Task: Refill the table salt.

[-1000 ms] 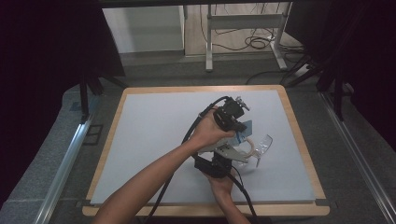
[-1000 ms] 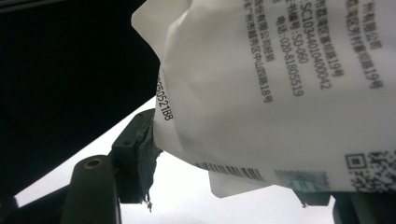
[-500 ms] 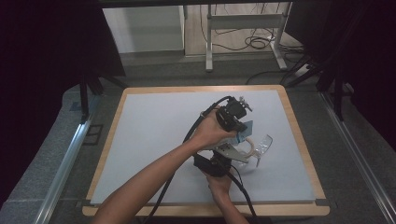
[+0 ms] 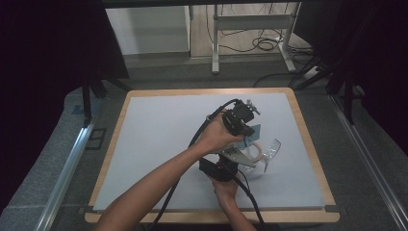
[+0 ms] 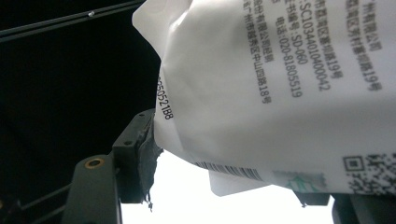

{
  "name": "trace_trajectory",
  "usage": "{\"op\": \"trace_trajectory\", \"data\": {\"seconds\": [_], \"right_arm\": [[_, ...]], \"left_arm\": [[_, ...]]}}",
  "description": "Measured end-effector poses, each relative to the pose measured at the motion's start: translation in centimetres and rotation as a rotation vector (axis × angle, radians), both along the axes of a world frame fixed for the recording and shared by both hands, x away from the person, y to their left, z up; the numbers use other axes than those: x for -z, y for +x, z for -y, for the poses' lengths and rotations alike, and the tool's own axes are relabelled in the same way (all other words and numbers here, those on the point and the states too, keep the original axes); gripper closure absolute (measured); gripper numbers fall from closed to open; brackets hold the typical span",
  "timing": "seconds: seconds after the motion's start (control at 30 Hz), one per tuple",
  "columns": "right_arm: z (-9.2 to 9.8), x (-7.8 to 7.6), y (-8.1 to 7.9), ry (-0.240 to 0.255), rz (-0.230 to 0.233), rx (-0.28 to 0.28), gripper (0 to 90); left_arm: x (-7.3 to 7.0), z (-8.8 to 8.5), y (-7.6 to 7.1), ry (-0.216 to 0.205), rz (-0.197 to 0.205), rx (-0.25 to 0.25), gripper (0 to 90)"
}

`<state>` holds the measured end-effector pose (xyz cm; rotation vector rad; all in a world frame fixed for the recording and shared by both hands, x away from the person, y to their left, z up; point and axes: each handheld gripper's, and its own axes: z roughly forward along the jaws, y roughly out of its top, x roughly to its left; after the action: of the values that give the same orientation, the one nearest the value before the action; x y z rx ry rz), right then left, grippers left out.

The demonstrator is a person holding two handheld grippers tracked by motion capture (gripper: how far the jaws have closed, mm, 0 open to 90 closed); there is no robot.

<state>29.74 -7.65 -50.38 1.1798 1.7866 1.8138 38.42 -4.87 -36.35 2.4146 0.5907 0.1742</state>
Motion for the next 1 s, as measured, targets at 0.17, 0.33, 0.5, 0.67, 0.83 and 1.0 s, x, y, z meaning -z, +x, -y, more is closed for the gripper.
{"op": "trace_trajectory", "data": {"seconds": [0.17,0.33,0.5,0.67,0.83,1.0], "right_arm": [[0.07,0.01,-0.08,-0.004,-0.001,0.0,35.4],[0.11,0.16,-0.19,-0.025,0.005,0.002,35.8],[0.14,0.16,-0.28,-0.039,0.012,0.006,36.9],[0.16,-0.15,-0.45,-0.001,0.002,-0.004,37.4],[0.2,-0.19,-0.39,-0.023,0.02,0.004,37.4],[0.24,0.15,-0.34,-0.048,0.014,0.015,37.3]], "left_arm": [[0.02,0.09,-0.1,-0.002,0.002,0.004,90.0],[-0.02,-0.03,-0.09,-0.005,-0.003,0.003,90.0],[-0.14,0.03,-0.12,-0.004,0.0,0.001,90.0],[-0.25,0.31,-0.2,0.02,0.009,0.003,90.0],[-0.6,0.22,-0.28,0.007,0.009,0.005,90.0],[-0.56,0.26,-0.31,0.008,0.007,0.007,90.0]]}}
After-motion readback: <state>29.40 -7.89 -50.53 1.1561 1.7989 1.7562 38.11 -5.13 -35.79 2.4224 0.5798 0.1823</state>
